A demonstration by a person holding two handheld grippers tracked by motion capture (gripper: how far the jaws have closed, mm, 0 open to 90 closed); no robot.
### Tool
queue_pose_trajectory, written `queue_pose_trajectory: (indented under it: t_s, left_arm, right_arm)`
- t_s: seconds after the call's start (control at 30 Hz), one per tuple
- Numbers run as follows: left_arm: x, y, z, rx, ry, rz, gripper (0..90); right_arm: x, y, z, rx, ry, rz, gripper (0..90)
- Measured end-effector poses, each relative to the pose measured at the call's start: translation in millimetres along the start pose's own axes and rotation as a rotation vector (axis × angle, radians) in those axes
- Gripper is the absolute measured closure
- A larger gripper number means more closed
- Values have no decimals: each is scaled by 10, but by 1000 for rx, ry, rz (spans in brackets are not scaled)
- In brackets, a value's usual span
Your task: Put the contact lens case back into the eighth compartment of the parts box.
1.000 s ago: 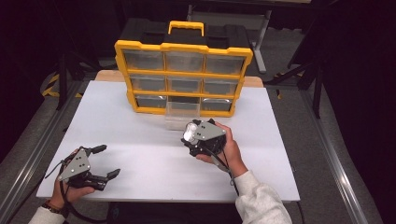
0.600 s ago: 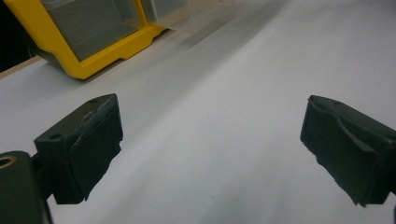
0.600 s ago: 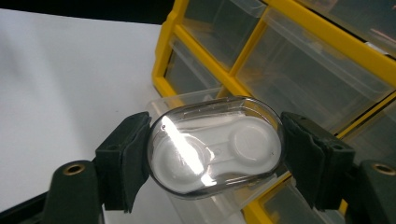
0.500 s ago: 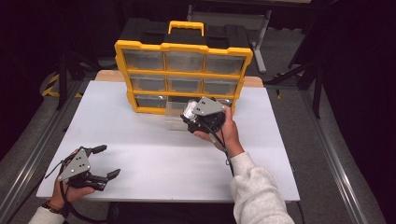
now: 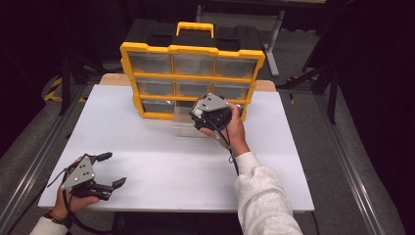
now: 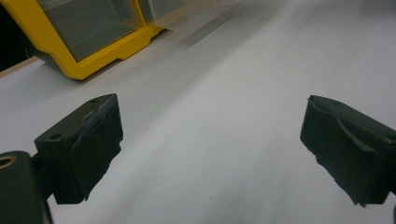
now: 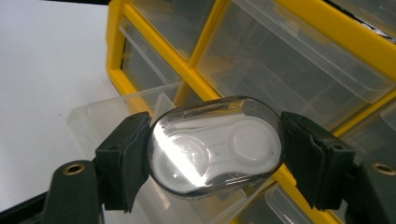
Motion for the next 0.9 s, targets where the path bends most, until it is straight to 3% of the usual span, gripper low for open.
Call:
queue_pose_trajectory:
  t_s: [0.3, 0.9]
  left_arm:
    - [-7, 2, -7, 1, -2, -3, 68]
    - [-17, -2, -25, 6, -12, -5, 67]
  right_arm:
    - [-62, 36, -64, -23, -17, -12, 279]
    - [-158, -36, -172, -59, -49, 9, 277]
Point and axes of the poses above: each handheld gripper's, and its own axes: x roughly backward along the jaws, z roughly out of its top, y roughly to its right, the point moved 9 cm from there along -x, roughly forward along the jaws, and after that the axes turned 5 degrees about x, right-handed, at the moved point
